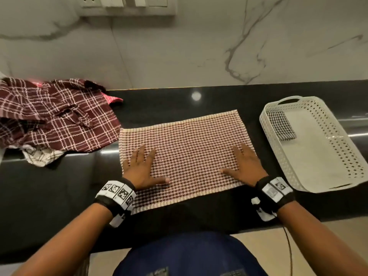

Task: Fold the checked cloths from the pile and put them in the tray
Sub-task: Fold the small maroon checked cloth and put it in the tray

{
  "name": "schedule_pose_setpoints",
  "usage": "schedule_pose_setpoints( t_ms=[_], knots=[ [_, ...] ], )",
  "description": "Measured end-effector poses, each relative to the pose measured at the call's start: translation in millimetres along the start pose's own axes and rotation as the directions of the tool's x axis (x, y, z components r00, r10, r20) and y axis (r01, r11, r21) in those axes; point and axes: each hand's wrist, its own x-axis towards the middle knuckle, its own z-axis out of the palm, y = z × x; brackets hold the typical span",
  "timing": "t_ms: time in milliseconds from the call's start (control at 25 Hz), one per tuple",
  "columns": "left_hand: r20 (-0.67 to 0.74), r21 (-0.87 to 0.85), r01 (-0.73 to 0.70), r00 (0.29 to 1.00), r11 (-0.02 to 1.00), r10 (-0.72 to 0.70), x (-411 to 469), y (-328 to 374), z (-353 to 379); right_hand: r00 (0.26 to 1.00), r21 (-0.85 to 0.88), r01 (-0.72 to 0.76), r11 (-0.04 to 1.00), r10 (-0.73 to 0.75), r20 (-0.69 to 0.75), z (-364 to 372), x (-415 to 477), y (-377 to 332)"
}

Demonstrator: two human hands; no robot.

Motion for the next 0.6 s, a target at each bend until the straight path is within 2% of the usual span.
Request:
schedule_pose_setpoints(
  t_ms=[80,120,200,280,360,440,520,600],
  knots=[
    [-0.233,-0.037,-0.047,0.972,0.998,0.037,5,10,-7,0.976,0.099,-0.123,0.987,0.139,-0.168,6,-16,-7],
    [-0.307,-0.017,-0.111,0.946,0.994,0.101,11,18,-15,0.969,0.092,-0.175,0.98,0.188,-0.16,7,-18,-15],
    [-0.259,0.083,-0.239,0.932,0.967,0.253,27,37,-36,0.97,0.027,-0.241,0.97,0.242,-0.031,3,-2,-33],
    [-0.152,0.156,-0.224,0.957,0.962,0.248,41,50,-55,0.971,0.005,-0.237,0.972,0.236,0.039,-21,37,-45],
    [-0.157,0.123,-0.102,0.98,0.987,0.121,41,49,-58,0.99,-0.007,-0.125,0.992,0.125,0.065,-52,85,-49],
    [-0.137,0.046,-0.013,0.99,0.999,0.019,20,39,-43,0.993,-0.045,0.058,0.997,-0.053,0.104,-74,123,-57],
    [-0.093,0.052,-0.002,0.996,0.999,0.007,-7,37,-21,0.966,-0.046,0.223,0.974,-0.214,0.141,-79,146,-73],
    [-0.127,0.084,0.0,0.992,0.996,0.011,-20,44,-8,0.942,-0.026,0.313,0.949,-0.307,0.132,-76,153,-88]
  ],
)
